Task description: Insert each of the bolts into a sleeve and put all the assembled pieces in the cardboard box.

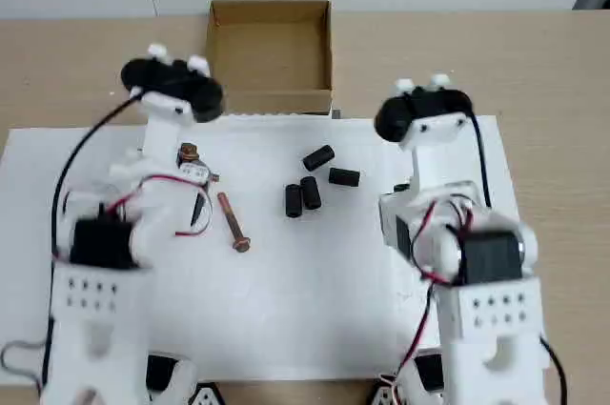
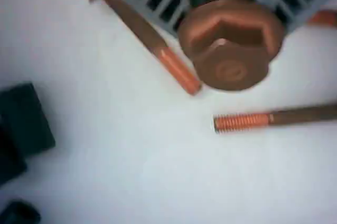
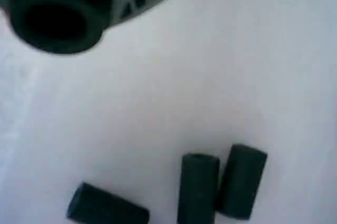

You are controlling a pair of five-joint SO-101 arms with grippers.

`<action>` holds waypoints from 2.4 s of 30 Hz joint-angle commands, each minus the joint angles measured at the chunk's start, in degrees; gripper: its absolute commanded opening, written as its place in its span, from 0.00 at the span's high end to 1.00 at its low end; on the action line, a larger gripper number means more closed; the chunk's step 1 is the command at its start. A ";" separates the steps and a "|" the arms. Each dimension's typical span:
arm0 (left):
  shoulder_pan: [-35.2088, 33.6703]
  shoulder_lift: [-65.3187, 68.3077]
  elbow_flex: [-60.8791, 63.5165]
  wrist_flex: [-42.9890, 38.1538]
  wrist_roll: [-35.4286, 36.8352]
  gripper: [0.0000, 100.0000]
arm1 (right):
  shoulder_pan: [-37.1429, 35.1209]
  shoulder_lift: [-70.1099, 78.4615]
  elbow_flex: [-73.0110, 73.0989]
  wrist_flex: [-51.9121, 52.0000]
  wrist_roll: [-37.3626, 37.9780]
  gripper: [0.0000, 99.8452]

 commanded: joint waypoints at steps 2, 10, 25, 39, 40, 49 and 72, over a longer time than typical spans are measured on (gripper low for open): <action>0.18 -15.03 13.49 -15.91 1.85 0.99 | -0.40 -9.63 8.53 -8.84 -3.87 1.00; 0.26 -34.02 29.49 -26.29 11.60 0.99 | -0.48 -21.05 23.30 -19.47 -4.04 1.00; 11.43 -51.78 43.38 -34.11 30.07 0.99 | -16.04 -45.14 47.12 -35.82 -3.78 1.00; 12.13 -56.79 43.82 -36.13 37.27 0.99 | -26.07 -53.23 55.91 -40.31 5.19 1.00; 13.10 -57.05 43.82 -36.13 37.27 0.99 | -26.51 -53.23 56.09 -40.57 6.68 1.00; 22.51 -57.23 43.82 -36.13 37.36 0.99 | -28.79 -53.23 56.00 -40.84 12.75 1.00; 22.77 -57.23 50.15 -36.04 40.18 0.99 | -30.81 -53.23 51.43 -40.57 13.89 1.00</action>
